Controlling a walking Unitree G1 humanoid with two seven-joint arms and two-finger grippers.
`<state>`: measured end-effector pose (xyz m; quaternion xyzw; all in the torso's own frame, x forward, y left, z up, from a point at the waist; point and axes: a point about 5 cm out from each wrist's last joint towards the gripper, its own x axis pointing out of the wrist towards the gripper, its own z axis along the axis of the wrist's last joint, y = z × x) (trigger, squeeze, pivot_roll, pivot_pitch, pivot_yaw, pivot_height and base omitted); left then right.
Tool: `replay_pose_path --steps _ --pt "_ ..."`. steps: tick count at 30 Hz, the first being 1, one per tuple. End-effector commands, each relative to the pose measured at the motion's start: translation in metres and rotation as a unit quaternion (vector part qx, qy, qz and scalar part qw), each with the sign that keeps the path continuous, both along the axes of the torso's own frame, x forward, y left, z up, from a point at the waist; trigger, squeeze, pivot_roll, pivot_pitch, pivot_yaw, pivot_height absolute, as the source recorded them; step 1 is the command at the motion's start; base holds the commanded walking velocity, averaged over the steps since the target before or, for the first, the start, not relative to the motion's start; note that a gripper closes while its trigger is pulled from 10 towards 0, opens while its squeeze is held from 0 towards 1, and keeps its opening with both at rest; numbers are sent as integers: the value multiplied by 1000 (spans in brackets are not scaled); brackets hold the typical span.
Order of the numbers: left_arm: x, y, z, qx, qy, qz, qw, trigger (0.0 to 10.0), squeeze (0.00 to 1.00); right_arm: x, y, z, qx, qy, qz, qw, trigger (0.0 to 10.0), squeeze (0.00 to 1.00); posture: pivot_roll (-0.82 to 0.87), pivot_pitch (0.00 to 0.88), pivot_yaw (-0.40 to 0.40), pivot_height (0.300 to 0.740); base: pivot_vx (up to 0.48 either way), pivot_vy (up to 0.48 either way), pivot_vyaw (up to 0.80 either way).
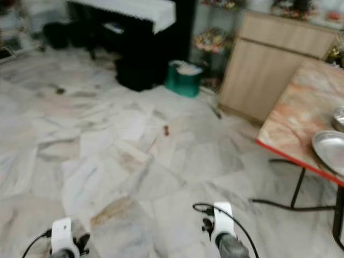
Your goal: Setting the table
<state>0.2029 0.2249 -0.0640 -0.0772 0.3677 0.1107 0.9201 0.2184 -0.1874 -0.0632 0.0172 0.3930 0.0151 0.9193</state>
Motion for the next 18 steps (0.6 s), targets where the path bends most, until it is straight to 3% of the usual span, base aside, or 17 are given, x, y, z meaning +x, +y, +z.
replay_pose_path --steps 1,18 --pt "-4 -3 -3 -7 8 -1 1000 10000 0 1 -3 1 -4 -1 -4 1000 10000 0 -16 0 5 740 0 0 -706" --pt "-4 -2 -3 -5 7 -5 1000 10000 0 0 -2 1 -4 -2 -3 1000 10000 0 -19 0 12 740 0 0 -689"
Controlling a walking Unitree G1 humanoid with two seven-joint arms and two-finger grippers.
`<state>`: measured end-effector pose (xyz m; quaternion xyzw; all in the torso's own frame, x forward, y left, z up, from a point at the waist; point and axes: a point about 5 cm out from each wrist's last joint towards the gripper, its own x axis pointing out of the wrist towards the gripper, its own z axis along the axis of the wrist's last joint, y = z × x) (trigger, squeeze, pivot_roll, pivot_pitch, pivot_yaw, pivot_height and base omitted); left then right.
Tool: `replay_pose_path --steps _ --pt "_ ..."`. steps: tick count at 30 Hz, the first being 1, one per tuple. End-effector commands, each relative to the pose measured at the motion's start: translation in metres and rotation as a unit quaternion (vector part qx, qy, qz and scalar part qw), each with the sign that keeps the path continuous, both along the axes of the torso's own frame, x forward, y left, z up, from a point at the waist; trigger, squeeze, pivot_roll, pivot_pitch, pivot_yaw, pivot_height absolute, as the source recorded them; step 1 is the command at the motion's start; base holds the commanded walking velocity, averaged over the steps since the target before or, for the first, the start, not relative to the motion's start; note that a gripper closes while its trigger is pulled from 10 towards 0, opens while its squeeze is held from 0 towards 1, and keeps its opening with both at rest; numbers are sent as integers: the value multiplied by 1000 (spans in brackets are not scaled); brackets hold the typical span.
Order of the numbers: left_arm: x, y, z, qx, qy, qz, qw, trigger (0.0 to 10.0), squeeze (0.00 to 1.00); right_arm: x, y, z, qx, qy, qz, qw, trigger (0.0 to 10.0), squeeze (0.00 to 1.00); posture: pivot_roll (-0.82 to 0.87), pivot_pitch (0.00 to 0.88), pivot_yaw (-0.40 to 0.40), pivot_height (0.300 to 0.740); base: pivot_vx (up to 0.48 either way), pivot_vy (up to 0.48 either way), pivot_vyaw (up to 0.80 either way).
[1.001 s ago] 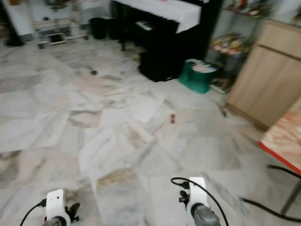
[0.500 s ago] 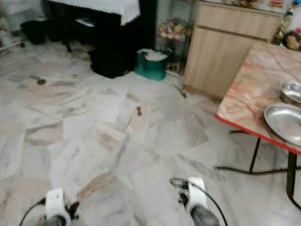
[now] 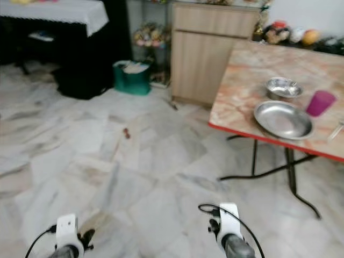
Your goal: Setting the table
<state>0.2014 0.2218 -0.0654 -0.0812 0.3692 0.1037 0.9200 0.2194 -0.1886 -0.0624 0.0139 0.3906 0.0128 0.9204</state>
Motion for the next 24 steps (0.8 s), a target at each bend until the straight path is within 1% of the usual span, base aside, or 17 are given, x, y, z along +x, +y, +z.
replay_pose_path --steps 1,19,24 --pt "-3 2 -2 1 7 0 1000 10000 0 0 0 0 0 1 -2 1000 10000 0 -19 0 13 740 0 0 -675" --pt "-3 1 -2 -1 6 -6 1000 10000 0 -3 1 -2 3 3 -4 1000 10000 0 -23 0 25 740 0 0 -668" --pt "-3 2 -2 4 11 -11 1000 10000 0 -3 3 -2 10 -3 -8 1000 10000 0 -25 0 27 740 0 0 0"
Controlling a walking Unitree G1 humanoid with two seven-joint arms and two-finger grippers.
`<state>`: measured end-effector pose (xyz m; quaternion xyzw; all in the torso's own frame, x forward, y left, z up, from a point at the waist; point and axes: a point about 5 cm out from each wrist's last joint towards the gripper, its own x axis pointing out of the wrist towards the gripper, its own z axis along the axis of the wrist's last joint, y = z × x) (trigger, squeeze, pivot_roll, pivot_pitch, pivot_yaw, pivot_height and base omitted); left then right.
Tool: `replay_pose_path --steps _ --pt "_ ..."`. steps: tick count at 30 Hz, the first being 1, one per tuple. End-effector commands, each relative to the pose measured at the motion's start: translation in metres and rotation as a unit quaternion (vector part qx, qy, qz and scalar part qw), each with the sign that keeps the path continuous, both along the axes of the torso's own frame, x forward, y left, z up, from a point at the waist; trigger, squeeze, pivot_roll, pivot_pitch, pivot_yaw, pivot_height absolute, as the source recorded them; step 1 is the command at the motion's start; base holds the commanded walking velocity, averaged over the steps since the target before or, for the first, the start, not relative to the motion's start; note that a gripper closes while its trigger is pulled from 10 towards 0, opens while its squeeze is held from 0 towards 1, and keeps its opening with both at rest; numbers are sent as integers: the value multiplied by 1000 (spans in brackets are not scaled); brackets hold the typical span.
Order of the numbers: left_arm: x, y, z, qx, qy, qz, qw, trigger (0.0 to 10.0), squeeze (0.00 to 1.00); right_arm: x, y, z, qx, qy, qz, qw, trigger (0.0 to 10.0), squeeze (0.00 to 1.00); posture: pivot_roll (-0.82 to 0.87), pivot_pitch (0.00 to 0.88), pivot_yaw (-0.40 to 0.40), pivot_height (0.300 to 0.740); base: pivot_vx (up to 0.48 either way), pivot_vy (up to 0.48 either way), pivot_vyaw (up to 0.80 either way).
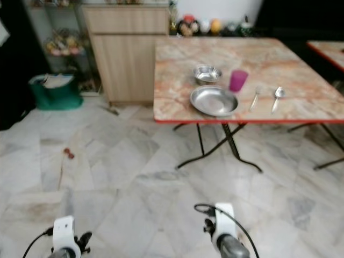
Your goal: Setting the table
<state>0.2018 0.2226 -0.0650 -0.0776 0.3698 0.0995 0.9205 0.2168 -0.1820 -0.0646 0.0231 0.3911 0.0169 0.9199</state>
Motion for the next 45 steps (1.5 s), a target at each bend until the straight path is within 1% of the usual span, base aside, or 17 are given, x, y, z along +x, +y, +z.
replay_pose_path --steps 1,7,17,33,39,40,45 --pt "-3 1 -2 3 10 -7 1000 10000 0 0 -4 1 0 -3 -8 1000 10000 0 -26 0 28 740 0 0 0" --pt "-3 -1 -2 9 10 -18 1000 10000 0 1 -3 1 1 -4 -8 1000 10000 0 -27 0 25 740 0 -85 0" --pt "-1 -2 -1 10 8 -19 1000 10000 0 2 -4 2 -2 -4 -5 1000 10000 0 -15 0 13 740 0 -289 0" --pt "-2 0 -1 10 6 -17 1000 10000 0 2 -3 2 -2 -4 -6 1000 10000 0 -14 0 18 740 0 -330 0" --pt "-1 -2 -1 12 3 -27 1000 10000 0 1 -3 1 -1 -3 -6 1000 10000 0 -15 0 17 740 0 -264 0" --pt "-2 -2 -1 8 2 -19 1000 10000 0 1 -3 1 -1 -2 -6 1000 10000 0 -15 0 17 740 0 0 0" --pt "-3 -2 -1 4 -2 -16 1000 10000 0 0 -4 1 -3 -2 -5 1000 10000 0 -16 0 17 740 0 0 0"
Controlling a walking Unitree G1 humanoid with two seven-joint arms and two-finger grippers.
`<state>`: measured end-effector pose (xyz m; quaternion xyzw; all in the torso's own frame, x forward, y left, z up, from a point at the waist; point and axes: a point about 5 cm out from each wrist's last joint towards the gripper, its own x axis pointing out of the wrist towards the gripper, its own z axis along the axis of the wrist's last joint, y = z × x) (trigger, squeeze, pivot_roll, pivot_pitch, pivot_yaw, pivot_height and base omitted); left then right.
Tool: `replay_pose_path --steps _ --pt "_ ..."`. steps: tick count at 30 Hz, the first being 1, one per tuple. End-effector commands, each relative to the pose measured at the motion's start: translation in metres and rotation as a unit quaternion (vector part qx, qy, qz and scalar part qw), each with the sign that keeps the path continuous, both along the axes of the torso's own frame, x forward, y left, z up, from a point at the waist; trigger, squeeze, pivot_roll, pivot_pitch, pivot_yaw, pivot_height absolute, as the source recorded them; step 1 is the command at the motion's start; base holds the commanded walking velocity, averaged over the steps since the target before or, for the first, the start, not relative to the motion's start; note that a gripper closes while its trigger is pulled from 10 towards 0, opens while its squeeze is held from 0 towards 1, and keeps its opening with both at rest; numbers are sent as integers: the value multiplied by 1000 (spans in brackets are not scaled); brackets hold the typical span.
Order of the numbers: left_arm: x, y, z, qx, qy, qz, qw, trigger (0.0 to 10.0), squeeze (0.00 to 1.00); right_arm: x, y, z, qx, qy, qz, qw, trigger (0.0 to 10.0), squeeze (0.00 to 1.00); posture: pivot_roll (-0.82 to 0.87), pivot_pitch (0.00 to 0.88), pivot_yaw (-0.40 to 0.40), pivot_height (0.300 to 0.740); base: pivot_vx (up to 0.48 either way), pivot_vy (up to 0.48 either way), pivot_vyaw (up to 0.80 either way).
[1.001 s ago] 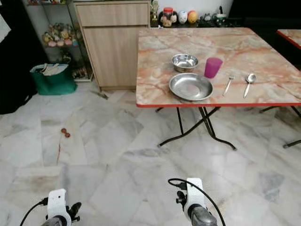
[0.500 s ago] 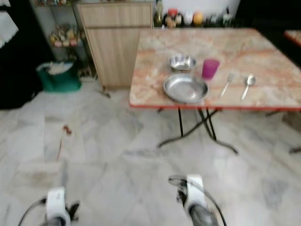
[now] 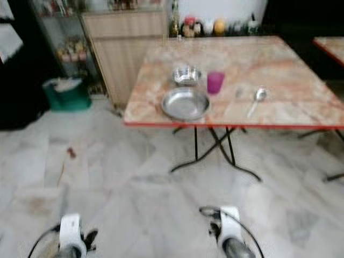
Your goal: Setting the table
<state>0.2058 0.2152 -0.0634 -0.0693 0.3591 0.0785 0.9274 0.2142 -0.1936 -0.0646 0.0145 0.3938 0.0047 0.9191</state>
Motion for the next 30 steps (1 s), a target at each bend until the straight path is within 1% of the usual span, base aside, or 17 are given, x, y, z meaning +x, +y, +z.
replay_pose_path --steps 1,8,17,22,30 --pt "-7 6 -3 2 11 7 1000 10000 0 3 8 1 10 -5 3 1000 10000 0 -16 0 17 740 0 0 0" --pt "-7 5 -3 -7 11 3 1000 10000 0 4 8 2 14 -12 -2 1000 10000 0 -20 0 20 740 0 0 0" --pt "-7 5 -3 -8 11 -3 1000 10000 0 4 10 1 16 -9 -4 1000 10000 0 -23 0 20 740 0 0 0" --pt "-7 3 -4 -9 12 -7 1000 10000 0 3 8 0 13 -4 -6 1000 10000 0 -21 0 19 740 0 0 -674" --pt "-9 3 -4 -9 13 -9 1000 10000 0 2 8 1 12 -9 -4 1000 10000 0 -20 0 18 740 245 0 0"
